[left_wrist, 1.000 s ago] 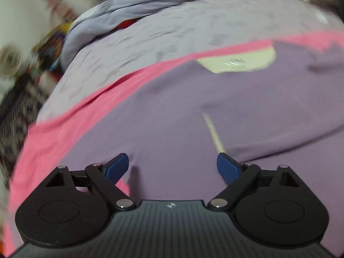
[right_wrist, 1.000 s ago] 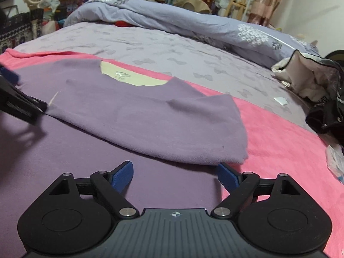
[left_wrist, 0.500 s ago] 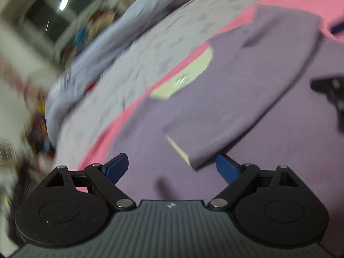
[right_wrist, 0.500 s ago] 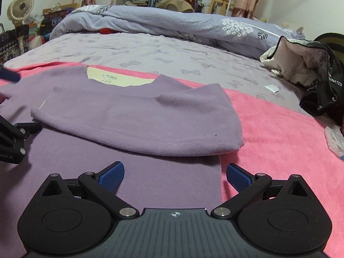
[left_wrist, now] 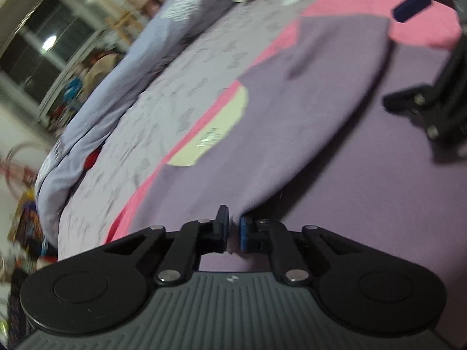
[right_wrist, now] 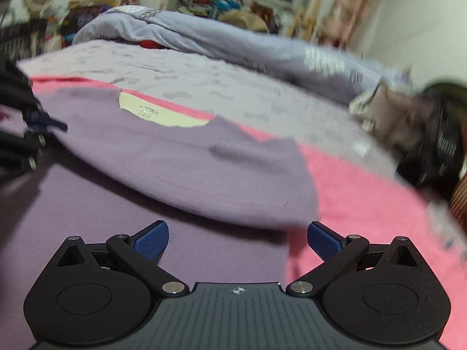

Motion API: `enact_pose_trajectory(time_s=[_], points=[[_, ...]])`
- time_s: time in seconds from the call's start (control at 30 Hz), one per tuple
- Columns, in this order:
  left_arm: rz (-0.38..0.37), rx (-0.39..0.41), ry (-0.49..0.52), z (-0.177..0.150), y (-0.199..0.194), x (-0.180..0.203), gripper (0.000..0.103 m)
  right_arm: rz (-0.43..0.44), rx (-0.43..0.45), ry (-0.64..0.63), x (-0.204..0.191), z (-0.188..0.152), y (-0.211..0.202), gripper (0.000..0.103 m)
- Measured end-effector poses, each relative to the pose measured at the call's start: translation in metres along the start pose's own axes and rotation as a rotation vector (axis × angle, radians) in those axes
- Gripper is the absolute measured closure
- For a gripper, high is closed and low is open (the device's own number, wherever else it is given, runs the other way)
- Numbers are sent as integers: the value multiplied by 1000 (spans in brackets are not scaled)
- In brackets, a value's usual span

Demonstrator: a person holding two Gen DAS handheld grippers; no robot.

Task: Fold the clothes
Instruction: 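Grasp the shirt hem with the left gripper and lift it toward the collar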

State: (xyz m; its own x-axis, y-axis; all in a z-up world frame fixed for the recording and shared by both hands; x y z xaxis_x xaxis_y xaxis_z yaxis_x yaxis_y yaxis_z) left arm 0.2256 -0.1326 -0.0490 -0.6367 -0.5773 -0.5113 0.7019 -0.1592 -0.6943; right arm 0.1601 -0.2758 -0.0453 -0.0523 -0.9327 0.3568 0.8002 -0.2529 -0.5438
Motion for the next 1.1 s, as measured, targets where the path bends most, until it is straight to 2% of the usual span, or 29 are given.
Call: enact_pose_trajectory(time_s=[0.2,0.33,0.4,0.53,0.67,0.73,0.8,1.03,1.1], points=[[141,28,-179,2,-15,-58,96,-78,27,-34,6,8,17,0],[225,29,-206,0,-15,-84,96,-129,76,-108,5,14,30,0],[239,11,-223,-6,-14,-90,96,-181,88,-159,8,16,40,1],[217,-36,-242,-21,-4,-86,95,-220,63,-122,34,13,52,1],[176,-80,-199,-35,7,-63,92,-196,50,-64,57,1,50,0],[153,-100,-181,-41,12,-54,91,-121,27,49,75,-3,48,0],[141,-106,-173,-45,13,-49,88,-107,22,98,87,-4,46,0],[140,-109,-119,-49,15,-43,88,-13,-33,-3,89,-23,39,0],[138,-106,-107,-51,13,-41,88,-4,-85,-37,97,-33,40,0]])
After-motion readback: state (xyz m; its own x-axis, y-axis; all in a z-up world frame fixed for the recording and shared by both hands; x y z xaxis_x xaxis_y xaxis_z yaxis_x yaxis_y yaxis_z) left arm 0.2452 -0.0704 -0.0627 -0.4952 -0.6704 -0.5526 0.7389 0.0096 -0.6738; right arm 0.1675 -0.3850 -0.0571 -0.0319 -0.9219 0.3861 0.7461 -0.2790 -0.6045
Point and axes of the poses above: each gripper's, at about its wrist camera, not at the fingertips, and y roughly the way its jaws point, x to its right, z to its top, the point moved 4 cm from there along y, roughly the way its jaws point, and after that the axes turned 6 degrees about -z, right-handed, at the moved point
